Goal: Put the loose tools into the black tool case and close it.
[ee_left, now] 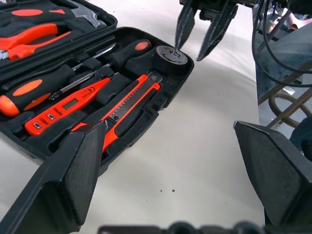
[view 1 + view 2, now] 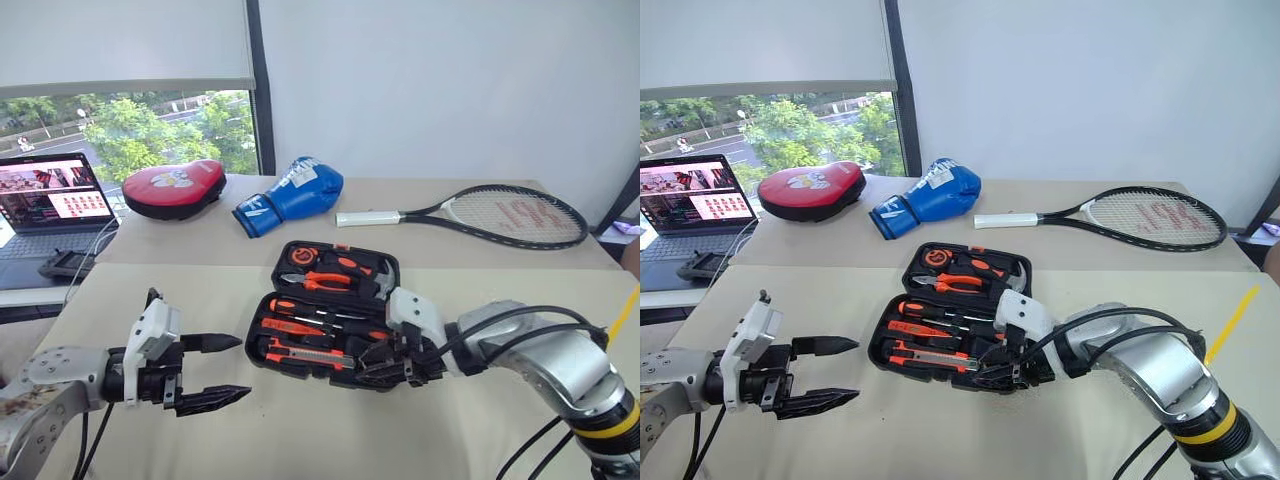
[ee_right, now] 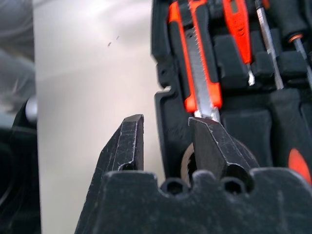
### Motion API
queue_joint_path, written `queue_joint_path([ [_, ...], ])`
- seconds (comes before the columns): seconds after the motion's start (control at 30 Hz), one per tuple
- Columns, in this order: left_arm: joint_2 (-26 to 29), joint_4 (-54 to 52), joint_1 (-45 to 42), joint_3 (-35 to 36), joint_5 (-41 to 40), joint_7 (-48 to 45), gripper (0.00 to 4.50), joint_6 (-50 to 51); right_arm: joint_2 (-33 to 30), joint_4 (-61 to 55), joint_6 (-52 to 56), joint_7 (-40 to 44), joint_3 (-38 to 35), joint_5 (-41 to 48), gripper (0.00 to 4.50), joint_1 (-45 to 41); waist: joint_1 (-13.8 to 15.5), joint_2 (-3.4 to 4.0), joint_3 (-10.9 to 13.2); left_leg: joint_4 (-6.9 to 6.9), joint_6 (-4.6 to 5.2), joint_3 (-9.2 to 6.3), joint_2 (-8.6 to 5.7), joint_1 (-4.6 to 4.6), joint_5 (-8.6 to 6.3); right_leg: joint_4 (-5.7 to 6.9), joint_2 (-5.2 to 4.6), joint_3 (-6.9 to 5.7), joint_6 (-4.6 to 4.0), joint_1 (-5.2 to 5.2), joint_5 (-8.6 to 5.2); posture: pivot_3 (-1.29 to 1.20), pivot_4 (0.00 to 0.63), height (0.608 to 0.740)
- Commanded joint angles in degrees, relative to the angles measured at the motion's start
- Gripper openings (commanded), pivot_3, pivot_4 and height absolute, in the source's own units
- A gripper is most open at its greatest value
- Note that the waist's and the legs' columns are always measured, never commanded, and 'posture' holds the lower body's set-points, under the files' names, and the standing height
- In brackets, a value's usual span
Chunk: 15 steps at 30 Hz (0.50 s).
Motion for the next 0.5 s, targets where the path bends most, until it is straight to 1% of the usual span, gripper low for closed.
queue_joint_path([
  [0.03,-0.2,-0.2,-0.4,0.9,-0.1,-0.8,4.50,-1.4,2.4,2.1,-3.0,-4.3,-0.2,-2.9,1.79,-0.1,0.0,0.00,0.0,0.00,0.00,0.00,0.00,0.00,0.00,0.00,0.01,0.00,0.00,0.00,0.00,0.00,0.150,0.740],
  [0.1,-0.2,-0.3,-0.1,0.9,0.0,-0.9,4.50,-1.5,4.4,5.1,-2.6,-6.7,0.5,-4.3,1.79,-0.7,-0.1,0.00,0.0,0.00,-0.01,0.01,-0.02,-0.01,0.01,0.01,0.08,-0.01,0.00,-0.02,0.00,0.00,0.150,0.740],
  [0.17,-0.3,-0.5,0.2,1.0,-0.1,-0.9,4.50,-1.4,4.6,6.8,-1.2,-6.5,1.8,-4.6,1.79,-1.0,0.0,0.01,0.0,0.00,-0.01,0.02,-0.03,-0.01,0.01,0.01,0.12,-0.02,0.00,0.00,0.00,0.00,0.150,0.740],
  [0.27,-0.3,-0.6,0.7,1.4,-0.1,-1.0,4.50,-1.5,2.5,6.5,-0.2,-4.1,3.4,-4.1,1.79,-0.2,0.0,0.04,0.0,0.00,0.00,0.01,-0.05,-0.02,0.01,-0.01,0.12,-0.04,0.00,-0.01,0.00,0.00,0.150,0.740],
  [0.43,-0.4,-0.8,1.4,1.8,-0.1,-1.1,4.50,-1.7,1.8,5.8,0.2,-3.4,2.6,-2.7,1.79,1.1,-0.1,0.05,0.0,0.00,0.01,0.01,-0.04,-0.01,0.00,-0.02,0.15,-0.06,0.00,0.02,0.00,0.00,0.150,0.740],
  [0.5,-0.6,-1.0,1.7,1.8,0.0,-0.9,4.50,-1.7,2.8,5.8,-2.8,-4.2,1.0,-3.1,1.79,2.3,0.0,0.05,0.0,0.00,0.01,0.01,-0.02,0.00,0.00,-0.02,0.16,-0.06,0.00,0.03,0.00,0.00,0.150,0.740],
])
